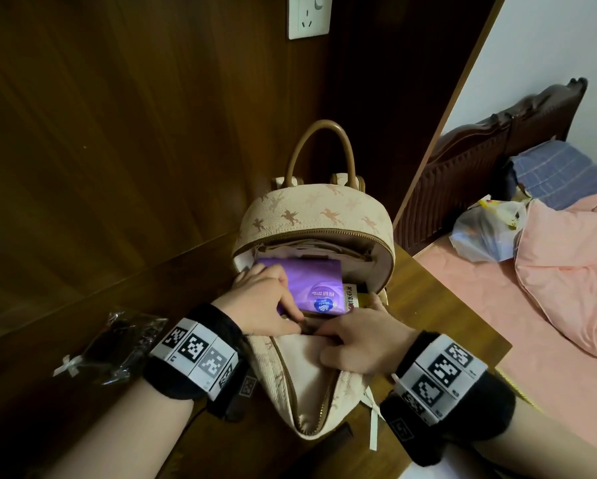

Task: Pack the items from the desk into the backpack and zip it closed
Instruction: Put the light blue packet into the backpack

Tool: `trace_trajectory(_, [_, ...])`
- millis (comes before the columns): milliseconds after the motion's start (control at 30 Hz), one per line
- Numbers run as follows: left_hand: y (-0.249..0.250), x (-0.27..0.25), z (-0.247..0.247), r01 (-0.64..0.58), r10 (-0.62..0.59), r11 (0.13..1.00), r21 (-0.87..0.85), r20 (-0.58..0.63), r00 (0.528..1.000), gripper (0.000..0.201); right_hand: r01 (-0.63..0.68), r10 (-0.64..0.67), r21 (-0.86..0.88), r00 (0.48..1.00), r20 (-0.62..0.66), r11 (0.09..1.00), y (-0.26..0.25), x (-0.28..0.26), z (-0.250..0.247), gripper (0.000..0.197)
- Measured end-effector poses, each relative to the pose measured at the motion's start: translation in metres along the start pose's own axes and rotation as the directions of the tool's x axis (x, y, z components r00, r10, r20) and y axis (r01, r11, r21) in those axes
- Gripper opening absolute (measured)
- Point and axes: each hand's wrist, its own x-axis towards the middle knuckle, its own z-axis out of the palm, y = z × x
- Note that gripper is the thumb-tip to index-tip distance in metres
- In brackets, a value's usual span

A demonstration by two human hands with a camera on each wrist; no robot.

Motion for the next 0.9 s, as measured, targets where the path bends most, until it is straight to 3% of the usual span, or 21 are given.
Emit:
trace_trajectory(167, [-0.003, -0.001, 0.005, -0.017, 0.017, 1.0, -0.006, -0.028, 0.999, 0.015, -0.042, 0.051, -0.173, 0.998, 0.049, 0.984, -0.004, 0.009, 0.005, 0.068])
trace_trajectory(367, [-0.008, 0.003, 0.007, -0.022, 0.021, 1.0, -0.021, -0.058, 0.998, 0.011, -0.035, 0.048, -0.092, 0.988, 0.147, 0.995, 0.003, 0.021, 0.0, 0.08])
trace_trajectory(467, [-0.009, 0.002, 0.007, -0.011, 0.007, 0.998, -0.064, -0.053, 0.999, 0.012, -0.023, 0.026, -0.027, 0.992, 0.123, 0.999, 0.004, 0.02, -0.004, 0.079])
trace_trajectory(600, [-0.009, 0.003, 0.006, 0.014, -0.019, 0.995, -0.098, -0.045, 0.999, 0.021, 0.028, -0.031, 0.195, 0.999, 0.011, 0.98, 0.01, 0.017, -0.006, 0.075])
trace_trajectory(667, [-0.009, 0.004, 0.004, 0.02, -0.025, 0.993, -0.113, -0.044, 0.999, 0.025, 0.049, -0.036, 0.3, 0.998, -0.048, 0.953, 0.014, 0.014, -0.008, 0.061])
trace_trajectory(767, [-0.011, 0.007, 0.004, 0.032, -0.038, 0.988, -0.154, -0.035, 0.999, 0.04, 0.105, -0.06, 0.291, 0.985, -0.16, 0.951, 0.013, 0.01, -0.012, 0.027])
trace_trajectory(900, [-0.021, 0.009, 0.005, 0.002, -0.035, 0.939, -0.345, -0.09, 0.995, 0.047, 0.176, -0.08, 0.236, 0.927, -0.367, 0.956, 0.017, 0.007, -0.017, 0.024])
